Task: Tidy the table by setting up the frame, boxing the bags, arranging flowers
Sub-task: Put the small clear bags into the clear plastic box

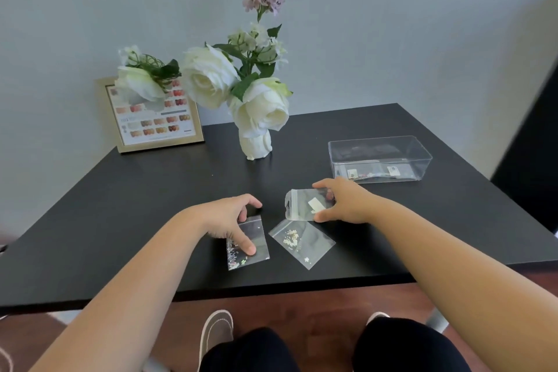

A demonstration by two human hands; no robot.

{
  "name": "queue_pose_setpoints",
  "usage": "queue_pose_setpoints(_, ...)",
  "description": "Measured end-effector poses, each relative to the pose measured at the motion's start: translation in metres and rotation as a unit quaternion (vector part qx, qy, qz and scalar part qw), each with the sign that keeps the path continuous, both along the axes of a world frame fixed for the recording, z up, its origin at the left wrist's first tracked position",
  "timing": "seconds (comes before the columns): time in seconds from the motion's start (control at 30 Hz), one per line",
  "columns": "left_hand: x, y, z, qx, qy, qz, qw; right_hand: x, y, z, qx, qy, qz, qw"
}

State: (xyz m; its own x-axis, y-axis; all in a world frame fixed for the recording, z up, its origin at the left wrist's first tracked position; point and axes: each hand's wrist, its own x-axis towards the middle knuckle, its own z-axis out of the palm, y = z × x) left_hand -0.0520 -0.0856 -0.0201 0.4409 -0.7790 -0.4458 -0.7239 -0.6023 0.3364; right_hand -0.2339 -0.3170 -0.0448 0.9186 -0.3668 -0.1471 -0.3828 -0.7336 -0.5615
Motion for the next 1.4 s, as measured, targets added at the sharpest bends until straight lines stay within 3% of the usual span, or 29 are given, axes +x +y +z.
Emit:
queue_pose_setpoints(0.2,0.001,-0.005,0.000,-0.045,0.010,0.004,0.999,-0.011,-0.005,0.000,0.069,-0.113,-0.028,0.991)
queue_pose_setpoints(0.47,0.007,-0.009,0.017,-0.093,0.049,0.028,0.994,-0.032,-0.021,0.013,0.050,-0.197,-0.071,0.977)
queue_pose_setpoints(0.6,0.003,-0.024,0.043,-0.193,0.088,0.048,0.976,-0.040,-0.032,0.031,0.037,-0.262,-0.105,0.959)
queue_pose_setpoints(0.77,-0.034,-0.070,0.051,-0.327,0.087,0.006,0.941,-0.051,-0.076,0.054,-0.013,-0.335,-0.199,0.921)
queue_pose_setpoints(0.9,-0.059,-0.118,0.043,-0.436,0.064,0.020,0.897,-0.057,-0.113,0.043,-0.031,-0.261,-0.244,0.934)
queue_pose_setpoints(1.03,-0.065,-0.160,0.035,-0.485,0.074,0.067,0.869,-0.061,-0.128,0.026,-0.053,-0.188,-0.268,0.944)
queue_pose_setpoints(1.27,-0.072,-0.204,0.025,-0.481,0.056,0.087,0.870,-0.050,-0.134,0.019,-0.118,-0.110,-0.247,0.955)
queue_pose_setpoints(1.4,-0.075,-0.219,0.014,-0.431,0.030,0.056,0.900,-0.051,-0.140,0.011,-0.201,-0.075,-0.251,0.944)
